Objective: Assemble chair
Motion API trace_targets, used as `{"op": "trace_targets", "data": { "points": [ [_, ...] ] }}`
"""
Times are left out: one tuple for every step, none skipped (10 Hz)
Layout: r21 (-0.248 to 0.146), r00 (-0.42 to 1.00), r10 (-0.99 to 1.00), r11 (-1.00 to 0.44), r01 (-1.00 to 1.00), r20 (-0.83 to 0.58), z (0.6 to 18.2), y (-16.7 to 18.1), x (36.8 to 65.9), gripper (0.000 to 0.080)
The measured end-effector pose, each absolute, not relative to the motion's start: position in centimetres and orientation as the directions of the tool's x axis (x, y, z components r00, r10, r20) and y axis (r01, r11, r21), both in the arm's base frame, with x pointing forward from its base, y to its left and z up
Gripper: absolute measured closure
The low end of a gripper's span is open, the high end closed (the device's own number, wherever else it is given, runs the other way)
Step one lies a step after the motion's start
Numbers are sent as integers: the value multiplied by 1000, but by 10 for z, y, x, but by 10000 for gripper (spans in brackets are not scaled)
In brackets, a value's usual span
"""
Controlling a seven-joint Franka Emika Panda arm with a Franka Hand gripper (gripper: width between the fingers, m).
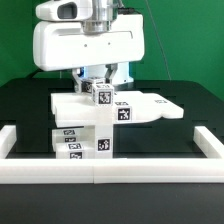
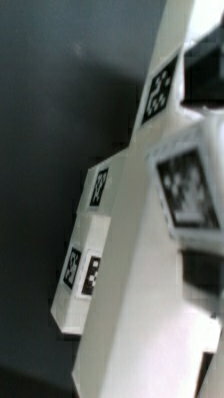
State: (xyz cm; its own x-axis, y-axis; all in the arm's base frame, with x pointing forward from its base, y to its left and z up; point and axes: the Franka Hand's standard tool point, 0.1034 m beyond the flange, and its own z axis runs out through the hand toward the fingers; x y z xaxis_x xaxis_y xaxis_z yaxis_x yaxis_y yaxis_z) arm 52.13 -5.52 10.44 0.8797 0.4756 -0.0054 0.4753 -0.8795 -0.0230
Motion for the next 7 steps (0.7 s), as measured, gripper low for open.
{"op": "trace_targets", "data": {
  "points": [
    [-23,880,474,-880,474,-6,104,-55,521,531],
    [-23,896,443,-896,443,-7,104,-55,521,531],
    [-23,904,426,-904,426,-7,104,-55,521,531],
    [-23,946,324,-946,324,-9,104,-55,521,531],
    [-22,974,226,-974,225,-11,104,-55,521,531],
    [-22,993,119,-993,118,-12,104,-55,521,531],
    [-21,999,41,-999,41,-14,104,-55,521,531]
  ]
}}
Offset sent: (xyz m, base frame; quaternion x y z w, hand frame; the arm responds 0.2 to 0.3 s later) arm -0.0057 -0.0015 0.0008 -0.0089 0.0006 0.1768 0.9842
